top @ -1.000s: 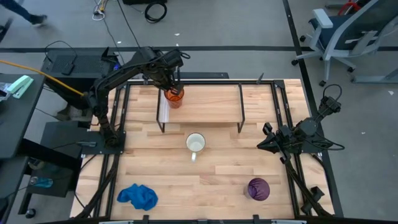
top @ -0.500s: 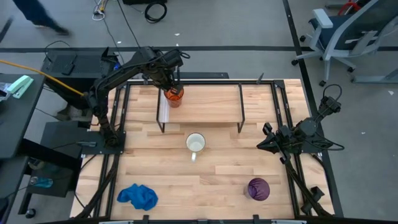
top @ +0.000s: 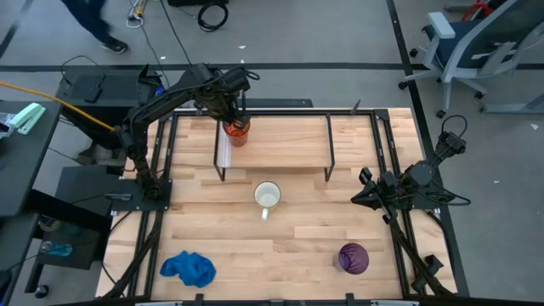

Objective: Stack small to large cups/mugs on shelf
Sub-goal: Put the brown cup on the shelf, then put the yellow mug on the shelf

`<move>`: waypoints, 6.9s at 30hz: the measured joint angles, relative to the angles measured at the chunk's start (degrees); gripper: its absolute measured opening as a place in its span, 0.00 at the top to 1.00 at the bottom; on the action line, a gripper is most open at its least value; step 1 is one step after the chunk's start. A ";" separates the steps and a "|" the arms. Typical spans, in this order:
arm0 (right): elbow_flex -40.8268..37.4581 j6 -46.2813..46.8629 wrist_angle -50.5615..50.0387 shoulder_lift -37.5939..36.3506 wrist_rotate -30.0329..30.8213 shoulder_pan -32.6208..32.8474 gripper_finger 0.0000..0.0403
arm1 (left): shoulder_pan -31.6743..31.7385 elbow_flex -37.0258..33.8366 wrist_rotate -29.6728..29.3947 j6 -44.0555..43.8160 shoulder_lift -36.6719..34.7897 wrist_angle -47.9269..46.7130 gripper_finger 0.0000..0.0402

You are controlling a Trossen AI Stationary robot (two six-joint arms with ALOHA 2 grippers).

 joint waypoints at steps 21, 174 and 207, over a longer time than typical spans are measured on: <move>0.00 0.03 0.00 -0.01 -0.01 -0.01 0.92 | 0.01 0.00 1.75 -0.13 -0.77 -0.02 0.59; 0.02 9.38 -6.60 0.57 -1.57 0.01 0.92 | -35.82 -21.22 -3.13 -31.53 4.78 27.42 0.73; 0.02 10.11 -6.98 0.61 -1.58 0.01 0.92 | -33.56 -21.20 -2.78 -28.27 6.71 30.76 0.74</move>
